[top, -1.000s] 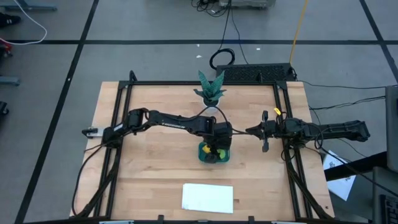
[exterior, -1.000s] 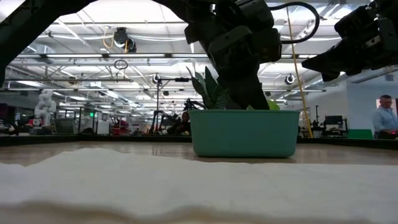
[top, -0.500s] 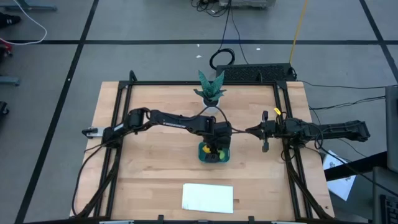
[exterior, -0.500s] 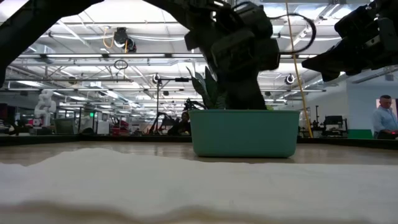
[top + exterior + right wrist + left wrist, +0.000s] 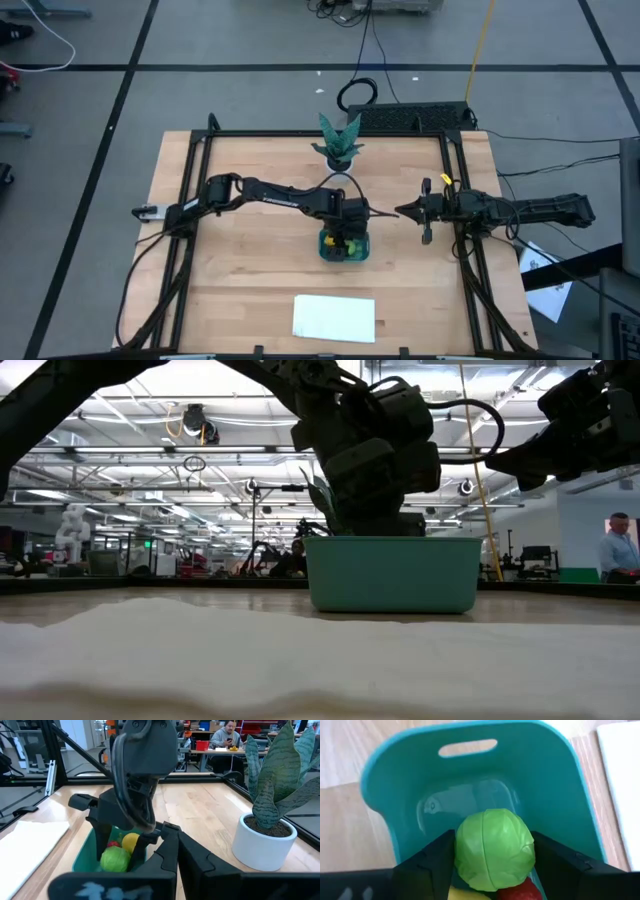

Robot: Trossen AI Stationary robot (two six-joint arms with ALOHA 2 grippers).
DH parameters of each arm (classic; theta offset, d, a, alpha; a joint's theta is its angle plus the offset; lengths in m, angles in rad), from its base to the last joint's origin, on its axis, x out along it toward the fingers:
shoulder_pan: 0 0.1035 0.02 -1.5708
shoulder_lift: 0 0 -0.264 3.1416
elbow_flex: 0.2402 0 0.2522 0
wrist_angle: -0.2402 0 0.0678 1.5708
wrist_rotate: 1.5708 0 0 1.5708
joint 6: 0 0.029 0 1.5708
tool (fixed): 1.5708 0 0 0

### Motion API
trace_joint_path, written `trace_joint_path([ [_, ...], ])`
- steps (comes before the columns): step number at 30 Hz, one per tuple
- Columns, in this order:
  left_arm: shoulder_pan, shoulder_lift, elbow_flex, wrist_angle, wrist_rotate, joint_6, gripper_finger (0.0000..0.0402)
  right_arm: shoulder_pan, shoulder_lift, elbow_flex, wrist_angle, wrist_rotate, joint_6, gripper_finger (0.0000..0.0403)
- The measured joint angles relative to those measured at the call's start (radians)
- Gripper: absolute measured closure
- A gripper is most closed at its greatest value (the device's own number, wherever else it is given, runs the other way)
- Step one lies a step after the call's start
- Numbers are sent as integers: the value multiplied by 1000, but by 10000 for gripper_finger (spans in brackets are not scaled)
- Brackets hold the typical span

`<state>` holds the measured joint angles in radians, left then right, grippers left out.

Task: Pick and placing Produce into tupperware
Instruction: Put the green cabbage into the green bin

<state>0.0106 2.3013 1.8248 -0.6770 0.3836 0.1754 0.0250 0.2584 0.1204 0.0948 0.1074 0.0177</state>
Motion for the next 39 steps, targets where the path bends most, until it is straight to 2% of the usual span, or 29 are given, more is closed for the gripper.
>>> trace_joint_path([
  [15,-5,0,0,2,-26,49,173,0,0,0,-1,0,0,403],
  [24,-11,0,0,3,-4,56,133,0,0,0,-1,0,0,403],
  [32,-13,0,0,18,-13,60,134,0,0,0,-1,0,0,403],
  [39,-14,0,0,18,-13,78,112,0,0,0,-1,0,0,403],
])
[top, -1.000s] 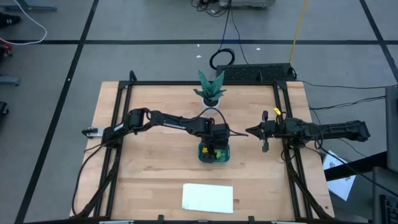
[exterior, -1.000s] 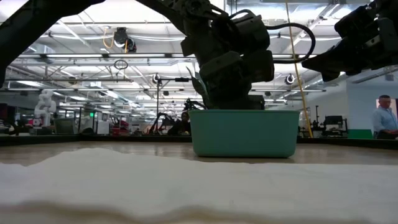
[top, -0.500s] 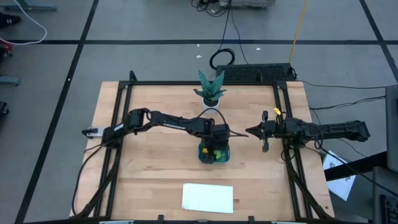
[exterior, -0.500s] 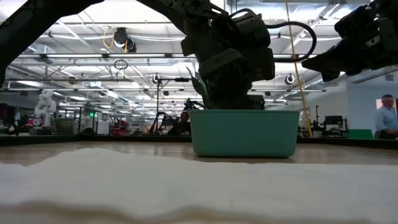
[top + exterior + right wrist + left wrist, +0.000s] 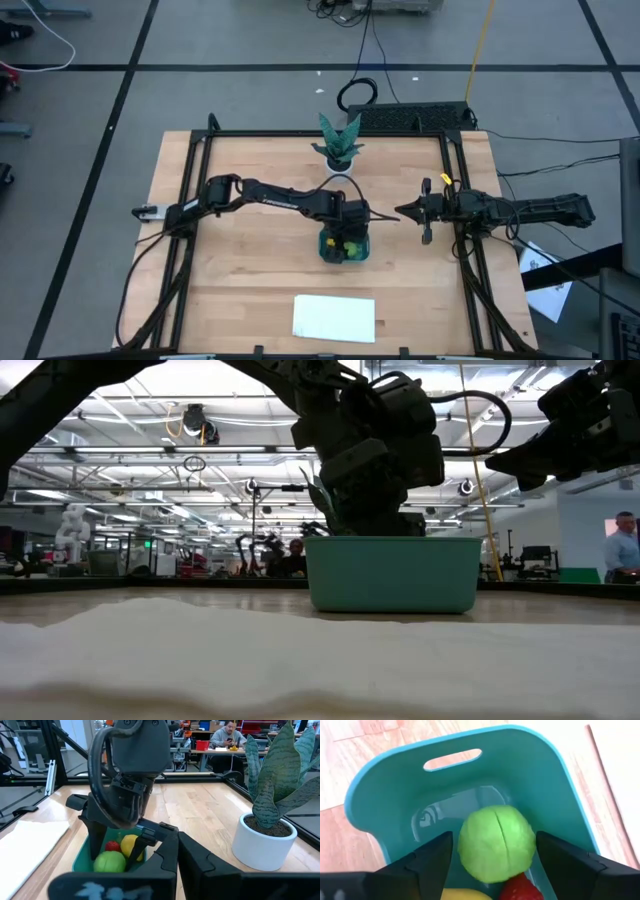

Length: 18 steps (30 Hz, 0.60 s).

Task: Pick and placing Produce into tupperware
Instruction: Put the green cabbage into the green bin

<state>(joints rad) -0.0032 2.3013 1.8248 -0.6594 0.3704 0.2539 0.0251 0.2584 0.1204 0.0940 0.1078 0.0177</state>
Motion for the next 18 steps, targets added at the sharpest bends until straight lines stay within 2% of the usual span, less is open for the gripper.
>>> trace_joint_path([
  [13,0,0,1,-7,-13,6,103,0,0,0,0,0,0,403],
  [18,-6,-7,79,-118,-84,30,103,0,0,0,0,0,0,403],
])
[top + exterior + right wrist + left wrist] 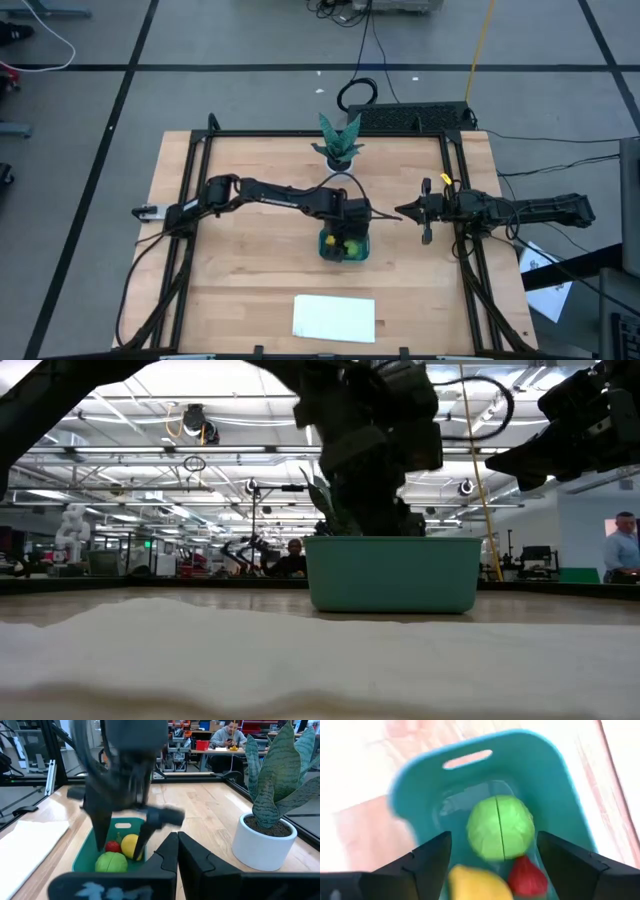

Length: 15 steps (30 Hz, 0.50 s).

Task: Pick and placing Produce into tupperware
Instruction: Put the green cabbage into the green bin, then return To Home Position

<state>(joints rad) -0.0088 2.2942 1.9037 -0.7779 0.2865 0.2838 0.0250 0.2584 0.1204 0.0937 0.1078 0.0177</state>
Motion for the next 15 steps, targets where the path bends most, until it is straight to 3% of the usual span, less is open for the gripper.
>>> trace_joint_path([
  [9,-8,-6,167,-153,-52,-7,106,0,0,0,0,0,0,403],
  [12,-10,-6,167,-158,-49,-8,138,0,0,0,0,0,0,403],
  [15,-13,-6,166,-155,-51,-7,198,0,0,0,0,0,0,403],
])
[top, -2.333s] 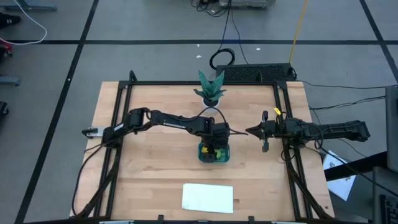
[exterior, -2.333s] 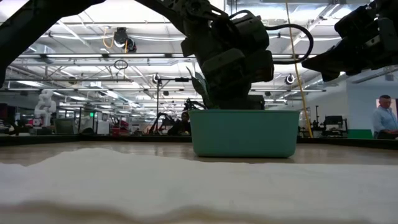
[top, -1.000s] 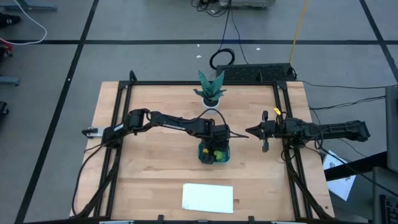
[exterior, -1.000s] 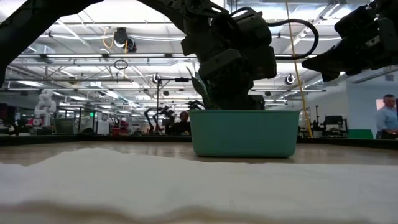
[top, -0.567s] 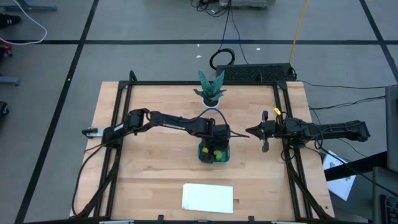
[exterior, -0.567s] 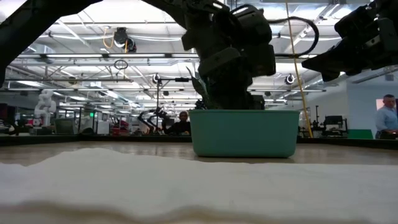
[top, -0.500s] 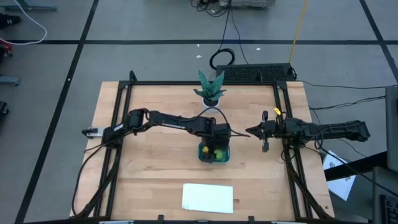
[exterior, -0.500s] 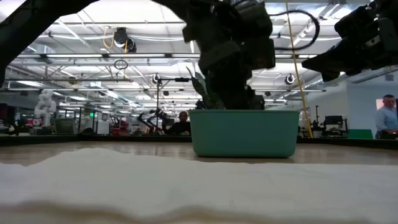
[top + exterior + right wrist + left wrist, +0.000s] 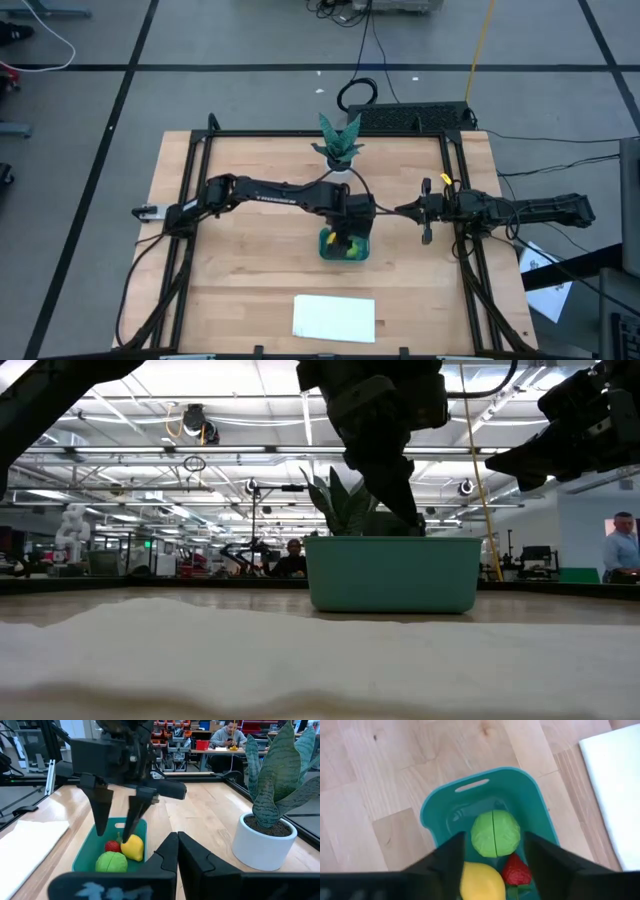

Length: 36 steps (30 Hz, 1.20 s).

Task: Pick and placing Produce into tupperware
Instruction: Return To Home Position

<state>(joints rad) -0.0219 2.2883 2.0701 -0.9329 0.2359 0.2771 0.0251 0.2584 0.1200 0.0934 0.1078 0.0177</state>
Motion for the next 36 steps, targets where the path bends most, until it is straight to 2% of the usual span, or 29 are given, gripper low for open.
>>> trace_joint_path([
  [7,-17,0,0,1,-2,70,362,0,0,0,0,0,0,403],
  [9,-28,0,0,-1,-10,103,391,0,0,0,0,0,0,403],
  [12,-45,-9,0,-20,-72,124,390,0,0,0,0,0,0,403],
  [17,-52,-70,-1,-161,-165,116,399,0,-5,-1,17,-3,7,403],
  [27,-54,-289,-4,-362,-237,25,401,2,-13,-1,53,-7,22,403],
  [32,-74,-475,-76,-272,-259,29,401,2,-27,-1,61,-28,27,403],
  [36,-86,-666,-256,-85,-258,55,401,3,-53,-1,65,-85,40,403],
])
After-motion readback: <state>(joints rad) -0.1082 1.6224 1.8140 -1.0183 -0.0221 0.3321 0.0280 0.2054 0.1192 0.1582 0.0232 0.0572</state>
